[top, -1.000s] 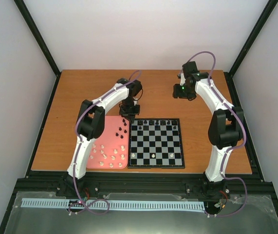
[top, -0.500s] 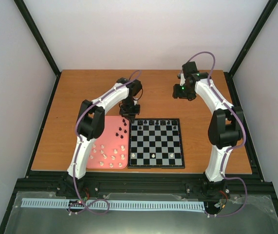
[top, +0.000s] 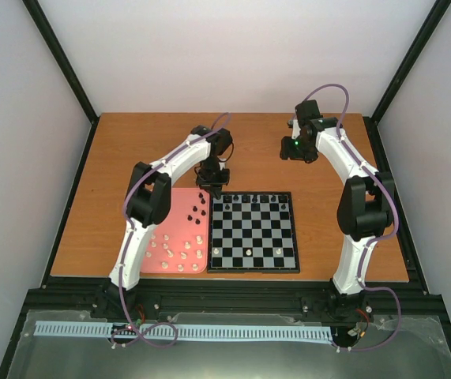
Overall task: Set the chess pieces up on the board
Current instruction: Place the chess piece on the chessboard.
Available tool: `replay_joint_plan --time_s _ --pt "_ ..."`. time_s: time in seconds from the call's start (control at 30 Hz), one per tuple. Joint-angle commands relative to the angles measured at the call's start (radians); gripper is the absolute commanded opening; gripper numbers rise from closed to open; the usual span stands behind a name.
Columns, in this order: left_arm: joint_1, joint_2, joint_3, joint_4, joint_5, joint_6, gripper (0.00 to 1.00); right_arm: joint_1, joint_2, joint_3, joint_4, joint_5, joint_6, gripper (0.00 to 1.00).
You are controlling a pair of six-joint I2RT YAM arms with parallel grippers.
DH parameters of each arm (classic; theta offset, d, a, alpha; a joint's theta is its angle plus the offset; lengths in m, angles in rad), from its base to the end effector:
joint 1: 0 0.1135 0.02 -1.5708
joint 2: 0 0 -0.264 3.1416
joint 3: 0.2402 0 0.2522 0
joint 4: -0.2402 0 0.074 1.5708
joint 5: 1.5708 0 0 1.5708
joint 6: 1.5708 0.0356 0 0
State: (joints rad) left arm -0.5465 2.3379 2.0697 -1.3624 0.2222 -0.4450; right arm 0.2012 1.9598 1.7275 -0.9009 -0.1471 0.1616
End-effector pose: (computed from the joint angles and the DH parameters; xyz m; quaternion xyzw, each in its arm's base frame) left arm 0.3794 -0.2400 0.1880 -0.0471 -0.9923 0.0834 0.0789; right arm 0.4091 0.0888 0.2608 -0.0352 0.9730 0.1096 0.2000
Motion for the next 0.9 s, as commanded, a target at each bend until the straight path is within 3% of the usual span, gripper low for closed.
replay_joint_plan --time_s 0.0,0.87 --pt "-0.006 0.023 0.032 -0.016 0.008 0.007 0.10 -0.009 0.002 0.015 0.005 -0.002 -0.005 0.51" --pt "-0.006 0.014 0.043 -0.029 -0.018 0.013 0.25 -0.009 0.004 0.016 0.010 -0.014 -0.005 0.51"
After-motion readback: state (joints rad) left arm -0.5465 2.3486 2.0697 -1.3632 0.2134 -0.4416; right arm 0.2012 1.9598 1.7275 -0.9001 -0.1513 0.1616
